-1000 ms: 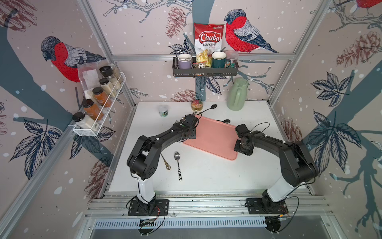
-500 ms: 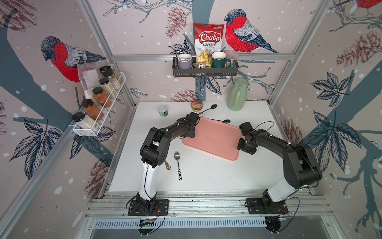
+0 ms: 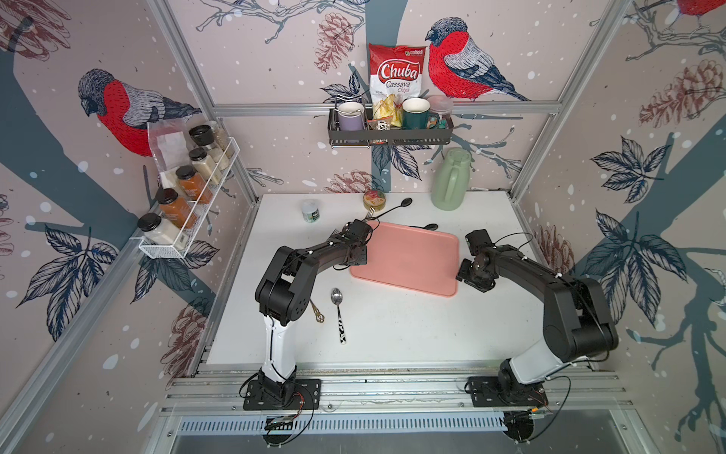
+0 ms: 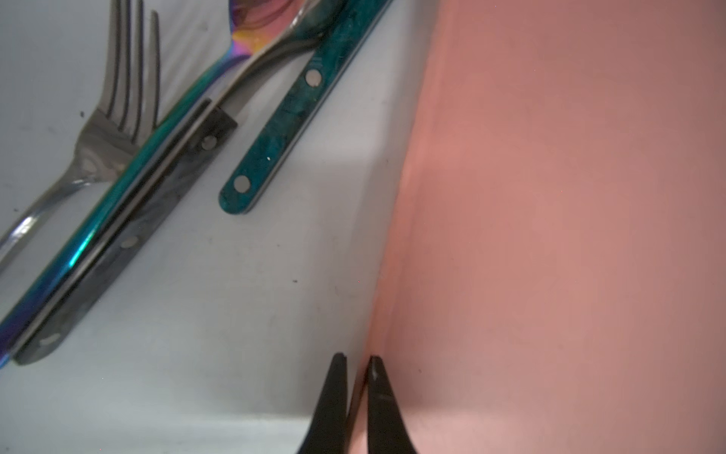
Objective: Set the spoon and fork side by side
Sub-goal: Adjust the tray at the center of the board.
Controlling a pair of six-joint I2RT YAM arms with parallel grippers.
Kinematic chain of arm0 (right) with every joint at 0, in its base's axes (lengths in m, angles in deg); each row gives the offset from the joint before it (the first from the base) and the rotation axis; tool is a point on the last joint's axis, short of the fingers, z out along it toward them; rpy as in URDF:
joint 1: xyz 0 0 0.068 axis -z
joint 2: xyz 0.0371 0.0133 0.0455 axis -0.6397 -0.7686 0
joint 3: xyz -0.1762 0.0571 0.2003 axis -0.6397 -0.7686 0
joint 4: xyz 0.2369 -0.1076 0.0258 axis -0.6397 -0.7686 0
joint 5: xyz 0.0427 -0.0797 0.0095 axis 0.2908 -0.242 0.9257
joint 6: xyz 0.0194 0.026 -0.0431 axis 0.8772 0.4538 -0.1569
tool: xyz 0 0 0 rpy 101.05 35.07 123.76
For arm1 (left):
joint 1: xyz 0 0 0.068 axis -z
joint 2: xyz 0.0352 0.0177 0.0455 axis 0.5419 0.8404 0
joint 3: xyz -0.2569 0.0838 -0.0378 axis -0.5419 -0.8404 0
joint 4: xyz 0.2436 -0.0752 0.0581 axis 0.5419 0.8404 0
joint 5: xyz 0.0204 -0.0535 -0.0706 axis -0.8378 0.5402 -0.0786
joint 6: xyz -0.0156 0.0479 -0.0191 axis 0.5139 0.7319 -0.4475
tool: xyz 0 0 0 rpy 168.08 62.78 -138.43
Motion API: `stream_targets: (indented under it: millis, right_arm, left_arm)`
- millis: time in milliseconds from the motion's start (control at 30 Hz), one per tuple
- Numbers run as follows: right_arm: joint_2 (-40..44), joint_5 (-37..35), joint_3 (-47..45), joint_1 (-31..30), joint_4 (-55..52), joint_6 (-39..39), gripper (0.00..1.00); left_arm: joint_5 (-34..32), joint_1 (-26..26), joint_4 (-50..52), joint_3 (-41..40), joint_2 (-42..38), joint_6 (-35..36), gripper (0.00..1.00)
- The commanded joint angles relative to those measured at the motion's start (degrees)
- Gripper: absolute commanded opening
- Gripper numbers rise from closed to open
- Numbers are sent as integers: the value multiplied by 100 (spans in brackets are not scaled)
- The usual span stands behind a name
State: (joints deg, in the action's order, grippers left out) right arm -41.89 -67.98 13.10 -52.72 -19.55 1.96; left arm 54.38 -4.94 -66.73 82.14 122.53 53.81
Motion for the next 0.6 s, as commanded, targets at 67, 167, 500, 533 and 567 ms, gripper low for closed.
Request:
stream_targets:
  millis: [67,167,500,533,567]
  right_arm:
    - [29,174,-51,29,127,27,56]
    - [-32,202,-51,27,169,46,56]
    - [-150,209,-29,27,251,18,56]
    - [-150,193,-6,36,218,3,56]
    - [-135,195,7,36,197,-10,57]
  left_arm:
    - [288,89,449,-644,-290,-511,5]
    - [228,222,434,-1062,-574,-813,5]
    - [32,614,531,-1417,-875,-1079,2]
    - [36,614,580,-1412,-920,-1034,2]
    - [76,614,605,-1445,-969,-969,1]
